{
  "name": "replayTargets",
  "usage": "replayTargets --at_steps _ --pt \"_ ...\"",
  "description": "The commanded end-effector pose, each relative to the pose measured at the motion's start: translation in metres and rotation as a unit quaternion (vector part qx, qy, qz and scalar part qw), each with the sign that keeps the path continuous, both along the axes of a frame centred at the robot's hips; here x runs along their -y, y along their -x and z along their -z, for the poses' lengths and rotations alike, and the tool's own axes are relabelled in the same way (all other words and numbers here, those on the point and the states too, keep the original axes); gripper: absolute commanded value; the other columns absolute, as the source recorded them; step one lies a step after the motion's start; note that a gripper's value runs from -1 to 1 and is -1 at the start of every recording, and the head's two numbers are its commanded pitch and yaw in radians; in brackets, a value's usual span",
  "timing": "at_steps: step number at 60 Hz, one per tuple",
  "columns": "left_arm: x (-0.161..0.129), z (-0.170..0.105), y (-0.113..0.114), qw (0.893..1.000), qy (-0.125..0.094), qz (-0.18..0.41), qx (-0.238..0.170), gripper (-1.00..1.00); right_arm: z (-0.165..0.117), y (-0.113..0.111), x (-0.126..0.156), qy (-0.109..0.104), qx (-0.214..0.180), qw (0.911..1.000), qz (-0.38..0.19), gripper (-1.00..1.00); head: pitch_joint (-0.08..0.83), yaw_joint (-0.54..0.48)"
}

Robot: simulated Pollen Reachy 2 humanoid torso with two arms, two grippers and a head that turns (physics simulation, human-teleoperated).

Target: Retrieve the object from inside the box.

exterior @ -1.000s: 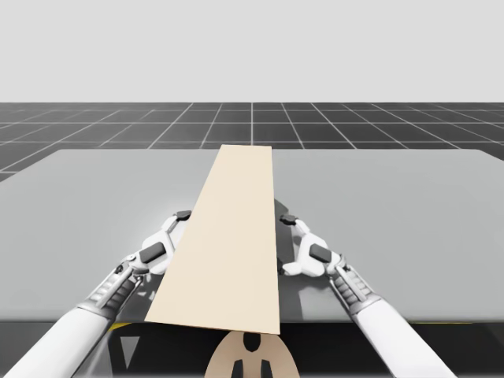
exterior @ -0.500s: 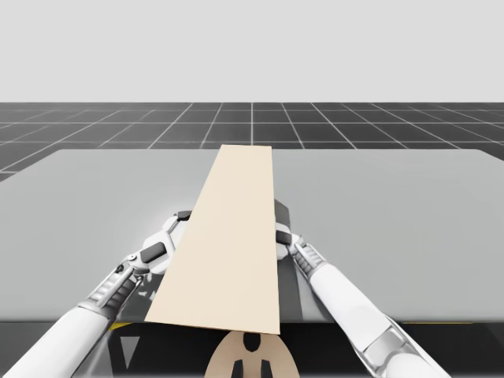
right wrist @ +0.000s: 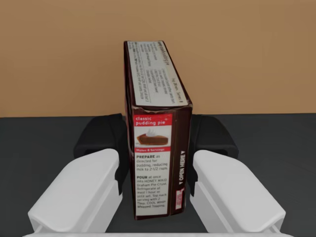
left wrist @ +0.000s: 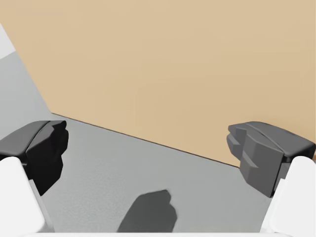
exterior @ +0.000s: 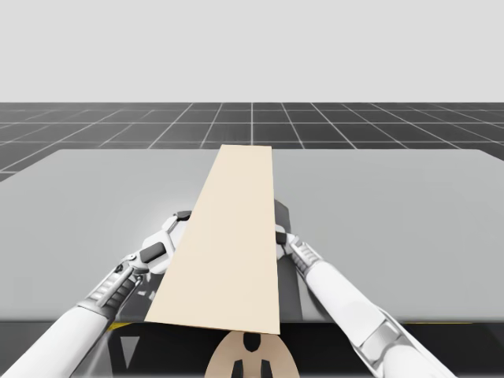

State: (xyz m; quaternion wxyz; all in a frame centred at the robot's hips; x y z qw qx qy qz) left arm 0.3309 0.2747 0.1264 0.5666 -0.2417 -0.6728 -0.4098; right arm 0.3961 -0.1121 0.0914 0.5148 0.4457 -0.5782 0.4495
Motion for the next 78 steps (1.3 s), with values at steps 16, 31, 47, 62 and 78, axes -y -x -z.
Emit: replayTargets --at_steps 16,31,47,62,78 --pt "0.002 0.004 0.001 1.000 -0.002 0.001 -0.005 -1.00 0.009 0.034 -0.021 -0.122 0.001 0.9886 -0.088 1.00 0.046 -0.01" --pt "-0.001 0.003 0.000 1.000 0.000 -0.006 -0.004 -1.00 0.006 0.055 0.049 -0.097 0.039 0.9938 -0.036 1.00 0.049 -0.01" --pt "-0.006 0.001 -0.001 1.000 0.005 -0.012 -0.001 -1.00 0.007 0.082 0.115 -0.092 0.069 0.9932 0.016 1.00 0.048 0.00" --pt "-0.007 0.001 -0.001 1.000 0.005 -0.014 0.000 -1.00 0.001 0.086 0.179 -0.071 0.105 0.9884 0.084 1.00 0.045 -0.01" --pt "-0.011 -0.001 -0.002 1.000 0.008 -0.021 0.002 -1.00 -0.023 0.085 0.221 -0.068 0.146 0.9777 0.135 1.00 0.039 -0.01"
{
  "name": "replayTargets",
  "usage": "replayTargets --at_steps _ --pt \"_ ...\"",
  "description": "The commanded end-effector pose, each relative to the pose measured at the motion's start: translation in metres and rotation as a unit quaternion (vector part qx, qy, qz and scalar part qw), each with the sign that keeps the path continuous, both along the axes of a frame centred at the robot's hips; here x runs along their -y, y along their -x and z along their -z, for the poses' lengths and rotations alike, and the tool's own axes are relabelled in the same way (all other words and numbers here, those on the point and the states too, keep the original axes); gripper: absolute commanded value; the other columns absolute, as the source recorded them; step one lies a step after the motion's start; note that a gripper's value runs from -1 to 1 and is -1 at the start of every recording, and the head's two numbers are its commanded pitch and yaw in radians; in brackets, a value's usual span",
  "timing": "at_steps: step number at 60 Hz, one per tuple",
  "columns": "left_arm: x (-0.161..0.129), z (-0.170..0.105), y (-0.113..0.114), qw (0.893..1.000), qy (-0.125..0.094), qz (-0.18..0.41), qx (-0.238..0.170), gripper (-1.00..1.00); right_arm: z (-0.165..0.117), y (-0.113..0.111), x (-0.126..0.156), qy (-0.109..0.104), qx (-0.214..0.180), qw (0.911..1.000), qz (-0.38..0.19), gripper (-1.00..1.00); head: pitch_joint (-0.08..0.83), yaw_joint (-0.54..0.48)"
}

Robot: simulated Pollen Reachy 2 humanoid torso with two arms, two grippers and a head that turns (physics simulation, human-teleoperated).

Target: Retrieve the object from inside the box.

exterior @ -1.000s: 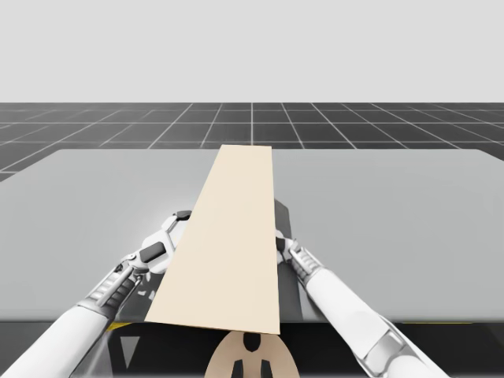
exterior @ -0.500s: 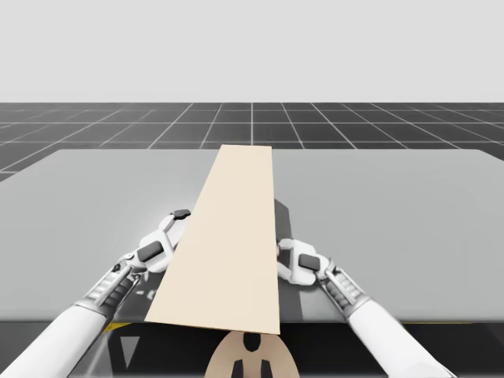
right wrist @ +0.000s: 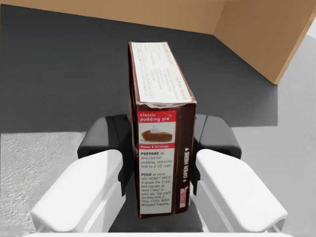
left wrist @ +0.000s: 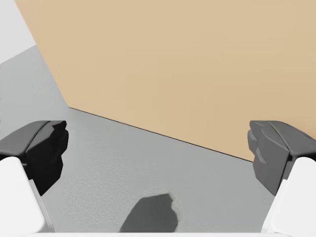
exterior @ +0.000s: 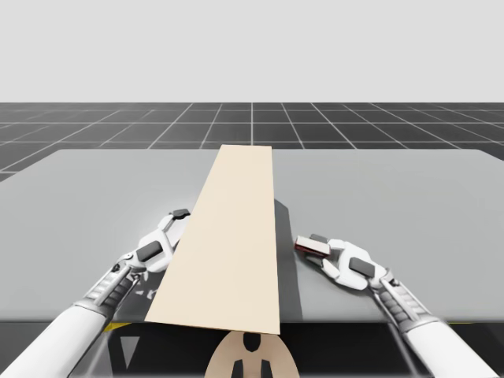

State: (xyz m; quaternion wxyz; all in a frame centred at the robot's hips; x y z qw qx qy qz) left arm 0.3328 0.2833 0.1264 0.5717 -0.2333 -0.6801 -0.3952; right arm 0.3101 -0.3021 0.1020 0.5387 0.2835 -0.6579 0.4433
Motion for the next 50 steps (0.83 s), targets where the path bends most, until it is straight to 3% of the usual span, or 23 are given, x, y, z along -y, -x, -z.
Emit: replayTargets --at_steps 1,18,28,37,43,45,50 --pt "-0.003 -0.001 -0.001 1.000 0.001 -0.004 0.001 -1.00 -0.015 -0.002 0.034 -0.112 0.069 0.9911 -0.020 1.00 0.038 -0.01" --pt "-0.012 -0.003 -0.003 1.000 0.006 -0.017 0.003 -1.00 -0.063 -0.030 0.063 -0.099 0.121 0.9875 0.020 1.00 0.033 -0.01" --pt "-0.018 -0.004 -0.004 1.000 0.008 -0.025 0.004 -1.00 -0.107 -0.044 0.088 -0.109 0.159 0.9801 0.047 1.00 0.032 -0.01" --pt "-0.021 -0.005 -0.004 1.000 0.011 -0.029 0.005 -1.00 -0.149 -0.048 0.103 -0.102 0.197 0.9727 0.067 1.00 0.034 0.00" --pt "-0.022 -0.005 -0.005 0.999 0.010 -0.032 0.006 -1.00 -0.185 -0.048 0.106 -0.111 0.242 0.9598 0.089 1.00 0.032 0.00" --pt "-0.022 -0.005 -0.005 0.999 0.010 -0.033 0.006 -1.00 -0.197 -0.047 0.107 -0.118 0.264 0.9521 0.099 1.00 0.032 0.00" --pt "-0.023 -0.005 -0.005 0.999 0.011 -0.035 0.006 -1.00 -0.229 -0.042 0.104 -0.159 0.326 0.9231 0.126 1.00 0.035 0.00"
